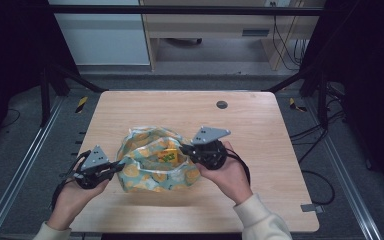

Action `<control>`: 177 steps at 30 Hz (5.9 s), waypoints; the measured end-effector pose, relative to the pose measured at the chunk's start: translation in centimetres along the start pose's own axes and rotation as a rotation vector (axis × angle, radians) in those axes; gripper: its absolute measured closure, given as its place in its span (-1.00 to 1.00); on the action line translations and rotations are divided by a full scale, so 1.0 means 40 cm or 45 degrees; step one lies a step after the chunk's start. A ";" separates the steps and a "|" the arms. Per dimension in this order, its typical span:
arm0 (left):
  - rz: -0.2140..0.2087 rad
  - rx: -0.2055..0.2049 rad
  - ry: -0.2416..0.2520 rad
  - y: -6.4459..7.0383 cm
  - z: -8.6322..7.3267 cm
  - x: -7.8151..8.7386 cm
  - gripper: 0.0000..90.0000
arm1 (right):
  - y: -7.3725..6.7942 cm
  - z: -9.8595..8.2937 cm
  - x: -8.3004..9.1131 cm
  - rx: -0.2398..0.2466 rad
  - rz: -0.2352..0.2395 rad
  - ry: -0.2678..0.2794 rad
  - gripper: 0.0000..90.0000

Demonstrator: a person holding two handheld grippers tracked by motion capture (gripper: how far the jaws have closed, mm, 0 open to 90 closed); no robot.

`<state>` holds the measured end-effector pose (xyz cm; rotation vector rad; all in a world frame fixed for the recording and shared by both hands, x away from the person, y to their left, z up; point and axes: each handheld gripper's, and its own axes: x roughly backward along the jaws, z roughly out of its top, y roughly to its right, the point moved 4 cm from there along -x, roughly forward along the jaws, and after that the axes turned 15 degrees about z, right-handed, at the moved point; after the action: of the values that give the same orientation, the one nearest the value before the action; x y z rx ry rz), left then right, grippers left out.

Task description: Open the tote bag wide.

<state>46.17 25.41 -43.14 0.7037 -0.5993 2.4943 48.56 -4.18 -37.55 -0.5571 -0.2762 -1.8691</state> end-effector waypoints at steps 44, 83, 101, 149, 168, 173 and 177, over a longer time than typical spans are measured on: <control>-0.061 -0.127 -0.165 0.081 -0.095 -0.101 0.91 | 0.044 -0.240 -0.007 -0.134 -0.091 -0.221 -0.09; -0.001 -0.113 -0.032 0.068 -0.004 -0.126 0.93 | 0.274 -0.015 -0.170 -0.175 -0.192 -0.259 1.00; -0.020 -0.179 -0.160 0.087 -0.054 -0.167 0.94 | 0.384 -0.141 -0.218 -0.418 -0.202 -0.315 1.00; 0.032 -0.156 -0.039 0.102 -0.032 -0.119 0.28 | 0.356 -0.087 -0.062 -0.370 -0.317 -0.196 -0.16; 0.109 -0.154 0.085 0.044 0.114 -0.102 -0.12 | 0.115 0.004 0.020 -0.199 -0.194 -0.045 -0.46; 0.105 -0.160 0.028 0.007 0.117 -0.144 -0.20 | 0.091 -0.020 -0.015 -0.196 -0.167 -0.076 -0.63; 0.090 -0.181 -0.015 0.007 0.110 -0.172 -0.28 | 0.094 -0.038 -0.030 -0.215 -0.159 -0.089 -0.71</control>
<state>52.82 20.68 -43.76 0.6541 -0.8098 2.4834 52.01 -5.21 -39.74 -0.7358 -0.2037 -2.0082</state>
